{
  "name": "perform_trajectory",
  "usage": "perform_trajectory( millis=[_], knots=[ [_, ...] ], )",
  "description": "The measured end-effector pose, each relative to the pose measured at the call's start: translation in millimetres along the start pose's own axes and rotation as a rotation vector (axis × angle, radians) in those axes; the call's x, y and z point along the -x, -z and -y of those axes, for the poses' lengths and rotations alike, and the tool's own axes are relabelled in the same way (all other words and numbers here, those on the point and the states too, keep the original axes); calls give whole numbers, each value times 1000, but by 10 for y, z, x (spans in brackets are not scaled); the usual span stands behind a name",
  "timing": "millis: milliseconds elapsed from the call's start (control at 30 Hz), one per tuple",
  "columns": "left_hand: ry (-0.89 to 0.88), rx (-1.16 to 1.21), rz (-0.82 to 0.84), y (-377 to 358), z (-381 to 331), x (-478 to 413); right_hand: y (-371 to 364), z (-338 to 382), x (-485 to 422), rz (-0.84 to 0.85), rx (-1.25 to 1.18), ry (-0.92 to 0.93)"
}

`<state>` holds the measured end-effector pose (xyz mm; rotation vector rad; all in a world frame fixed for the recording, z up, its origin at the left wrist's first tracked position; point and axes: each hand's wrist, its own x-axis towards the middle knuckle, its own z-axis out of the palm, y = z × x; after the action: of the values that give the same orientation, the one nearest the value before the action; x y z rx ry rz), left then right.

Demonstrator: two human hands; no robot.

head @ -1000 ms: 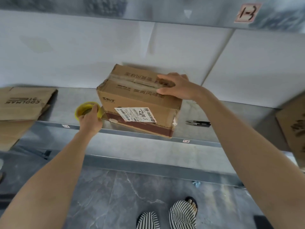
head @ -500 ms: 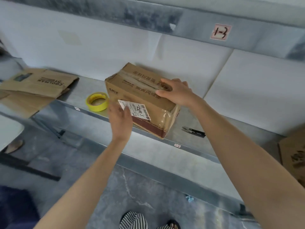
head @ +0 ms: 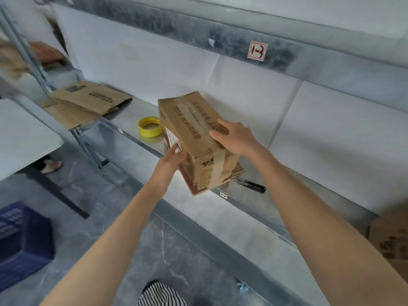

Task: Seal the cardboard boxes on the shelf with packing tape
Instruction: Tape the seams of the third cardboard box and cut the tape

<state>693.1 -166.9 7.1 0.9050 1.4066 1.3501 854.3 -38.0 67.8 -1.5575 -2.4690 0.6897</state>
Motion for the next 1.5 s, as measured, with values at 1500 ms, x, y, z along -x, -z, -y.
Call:
perform_trajectory(
  millis=[1500],
  knots=[
    [-329, -1005, -367, -332, -72, -52, -169, -497, 145, -17, -182, 353]
  ],
)
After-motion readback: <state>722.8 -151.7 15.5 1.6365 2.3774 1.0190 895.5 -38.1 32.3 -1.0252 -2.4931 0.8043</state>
